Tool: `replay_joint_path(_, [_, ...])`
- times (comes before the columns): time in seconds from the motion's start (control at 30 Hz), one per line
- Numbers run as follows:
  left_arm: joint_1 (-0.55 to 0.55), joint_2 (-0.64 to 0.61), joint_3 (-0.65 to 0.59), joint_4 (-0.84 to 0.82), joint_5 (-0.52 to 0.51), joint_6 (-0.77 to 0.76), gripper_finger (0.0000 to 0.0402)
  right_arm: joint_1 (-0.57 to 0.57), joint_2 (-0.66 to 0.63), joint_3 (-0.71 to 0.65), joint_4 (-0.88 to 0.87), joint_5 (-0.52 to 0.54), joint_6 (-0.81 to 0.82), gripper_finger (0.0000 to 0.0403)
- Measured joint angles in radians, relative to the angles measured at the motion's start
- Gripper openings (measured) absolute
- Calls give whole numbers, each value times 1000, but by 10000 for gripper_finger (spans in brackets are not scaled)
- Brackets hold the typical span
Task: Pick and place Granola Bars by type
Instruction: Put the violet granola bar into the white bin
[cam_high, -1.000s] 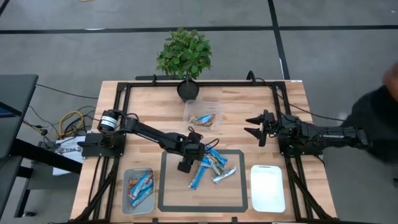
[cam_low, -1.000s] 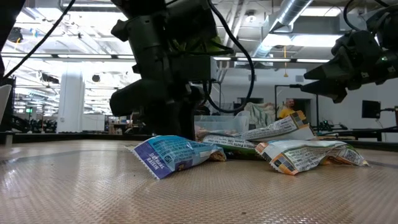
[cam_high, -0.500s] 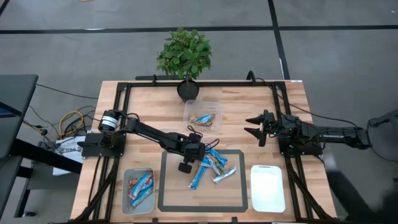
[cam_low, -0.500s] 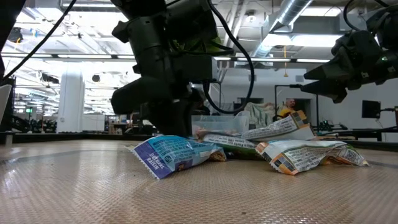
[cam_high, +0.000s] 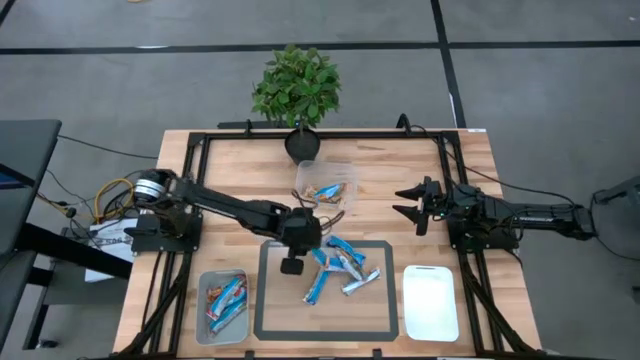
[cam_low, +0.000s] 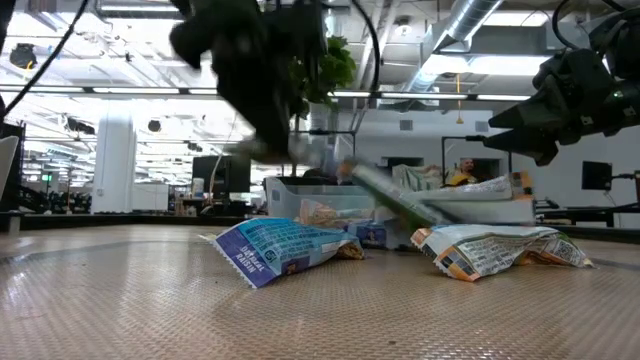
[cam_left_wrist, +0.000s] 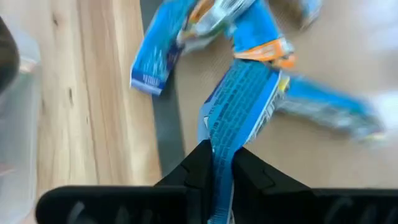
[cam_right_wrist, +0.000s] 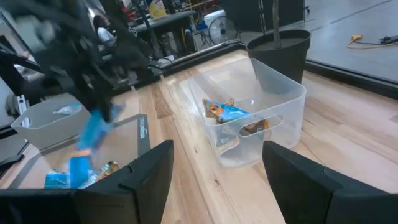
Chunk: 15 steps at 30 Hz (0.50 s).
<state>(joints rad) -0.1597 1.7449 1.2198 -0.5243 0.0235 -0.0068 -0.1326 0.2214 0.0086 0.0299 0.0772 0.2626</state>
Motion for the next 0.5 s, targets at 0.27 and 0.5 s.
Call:
replay_joint_path(0.27, [-23, -111, 1, 60, 25, -132, 25, 0, 0, 0, 8, 0, 0, 240])
replay_joint_path(0.5, [-4, -130, 1, 263, -6, -257, 28, 13, 1, 0, 31, 9, 298, 240])
